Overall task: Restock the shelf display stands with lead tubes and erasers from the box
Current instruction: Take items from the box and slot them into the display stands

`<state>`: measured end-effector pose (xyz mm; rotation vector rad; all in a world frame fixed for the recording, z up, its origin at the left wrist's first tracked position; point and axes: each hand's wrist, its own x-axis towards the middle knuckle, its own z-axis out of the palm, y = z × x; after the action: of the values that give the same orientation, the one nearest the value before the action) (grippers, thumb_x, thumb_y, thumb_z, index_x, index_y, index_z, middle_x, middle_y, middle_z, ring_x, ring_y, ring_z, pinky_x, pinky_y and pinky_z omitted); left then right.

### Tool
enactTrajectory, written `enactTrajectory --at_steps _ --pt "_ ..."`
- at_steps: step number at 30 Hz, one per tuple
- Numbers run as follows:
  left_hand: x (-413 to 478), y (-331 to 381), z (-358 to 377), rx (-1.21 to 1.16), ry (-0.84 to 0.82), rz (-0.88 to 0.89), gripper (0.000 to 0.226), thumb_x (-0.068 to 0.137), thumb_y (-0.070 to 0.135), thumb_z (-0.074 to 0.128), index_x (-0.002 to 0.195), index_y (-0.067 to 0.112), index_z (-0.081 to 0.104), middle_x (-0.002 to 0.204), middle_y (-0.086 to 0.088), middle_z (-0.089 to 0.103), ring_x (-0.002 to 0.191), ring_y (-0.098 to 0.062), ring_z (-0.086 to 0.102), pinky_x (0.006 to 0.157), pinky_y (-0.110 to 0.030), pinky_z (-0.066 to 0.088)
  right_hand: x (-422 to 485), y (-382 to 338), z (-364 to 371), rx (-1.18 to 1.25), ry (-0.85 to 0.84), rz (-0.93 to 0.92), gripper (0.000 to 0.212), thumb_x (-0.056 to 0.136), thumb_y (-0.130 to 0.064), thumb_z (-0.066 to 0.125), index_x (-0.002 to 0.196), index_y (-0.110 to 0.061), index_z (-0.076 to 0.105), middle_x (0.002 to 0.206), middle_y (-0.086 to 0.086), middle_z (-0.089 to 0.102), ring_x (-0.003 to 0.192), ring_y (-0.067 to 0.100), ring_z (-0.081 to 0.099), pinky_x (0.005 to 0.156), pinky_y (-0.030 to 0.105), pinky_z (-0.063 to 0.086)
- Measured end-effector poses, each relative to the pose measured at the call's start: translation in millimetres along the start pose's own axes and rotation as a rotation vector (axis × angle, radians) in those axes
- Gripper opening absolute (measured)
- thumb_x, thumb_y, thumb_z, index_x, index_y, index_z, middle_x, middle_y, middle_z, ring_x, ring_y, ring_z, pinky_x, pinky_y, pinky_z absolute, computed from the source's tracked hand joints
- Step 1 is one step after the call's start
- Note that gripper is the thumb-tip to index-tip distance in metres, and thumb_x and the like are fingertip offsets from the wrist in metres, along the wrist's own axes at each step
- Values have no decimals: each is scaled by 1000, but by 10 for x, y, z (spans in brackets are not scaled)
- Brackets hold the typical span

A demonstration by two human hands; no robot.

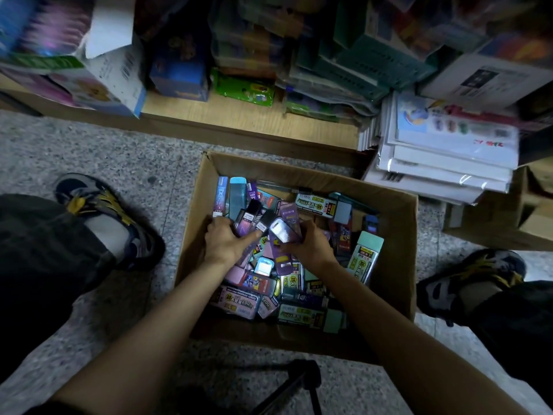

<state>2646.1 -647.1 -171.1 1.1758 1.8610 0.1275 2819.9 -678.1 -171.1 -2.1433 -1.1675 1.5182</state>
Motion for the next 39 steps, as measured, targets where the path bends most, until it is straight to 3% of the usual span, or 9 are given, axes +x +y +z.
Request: enactTrajectory --at_steps 5,8,10,16,20,24,30,34,39 --pt "35 9 -33 186 -116 33 66 66 42 81 113 4 53 122 -20 51 114 -35 50 96 -35 43 -3 46 -21 145 22 92 27 84 -6 63 111 -10 61 73 0 62 58 17 55 53 31 46" --pt "55 14 -25 116 -201 62 51 72 35 79 110 7 58 115 -11 62 110 -29 57 91 -31 45 -34 49 -30 262 31 110 22 81 -3 68 98 -15 64 90 11 70 70 22 61 66 42 54" --pt "36 11 -6 -23 -293 42 40 77 25 76 110 8 61 111 -10 66 106 -26 61 92 -31 47 -53 39 -1 311 5 96 28 77 -3 73 92 -22 59 96 10 70 71 16 64 62 34 56" --pt "-26 -84 8 -293 -226 0 30 85 18 67 110 8 56 103 -9 64 96 -25 62 89 -34 48 -38 8 262 81 59 99 59 72 -16 79 119 -10 44 121 15 57 114 33 52 96 47 46" --pt "-67 -174 -32 -428 -142 7 20 88 16 63 105 12 56 102 -9 65 89 -21 62 83 -30 48 -28 -25 260 187 76 128 56 70 -11 81 116 -7 49 117 14 62 107 31 59 90 48 51" --pt "-121 -178 -90 -522 -92 26 16 88 18 63 101 18 54 97 -2 66 80 -8 63 67 -21 48 -29 10 113 329 92 116 54 67 -1 80 113 -5 52 110 7 63 92 17 62 78 23 53" --pt "-253 -28 -182 -608 -152 60 25 91 19 58 115 12 56 113 -13 66 102 -27 63 94 -42 49 -162 -40 -290 445 146 69 37 70 -2 78 100 -11 57 90 4 67 68 13 66 51 22 54" --pt "-381 171 -182 -723 -267 21 23 90 19 60 112 13 59 112 -13 67 107 -30 61 98 -45 46 -409 -217 -498 568 -51 -10 43 70 -4 79 107 -5 59 91 11 71 74 23 70 62 34 58" --pt "-642 488 -144 -916 -374 -62 11 92 14 55 100 12 63 75 -3 74 68 -17 70 71 -35 55 -756 -427 -567 530 -180 -114 34 75 -1 75 104 -5 59 85 8 73 62 12 70 44 15 48"
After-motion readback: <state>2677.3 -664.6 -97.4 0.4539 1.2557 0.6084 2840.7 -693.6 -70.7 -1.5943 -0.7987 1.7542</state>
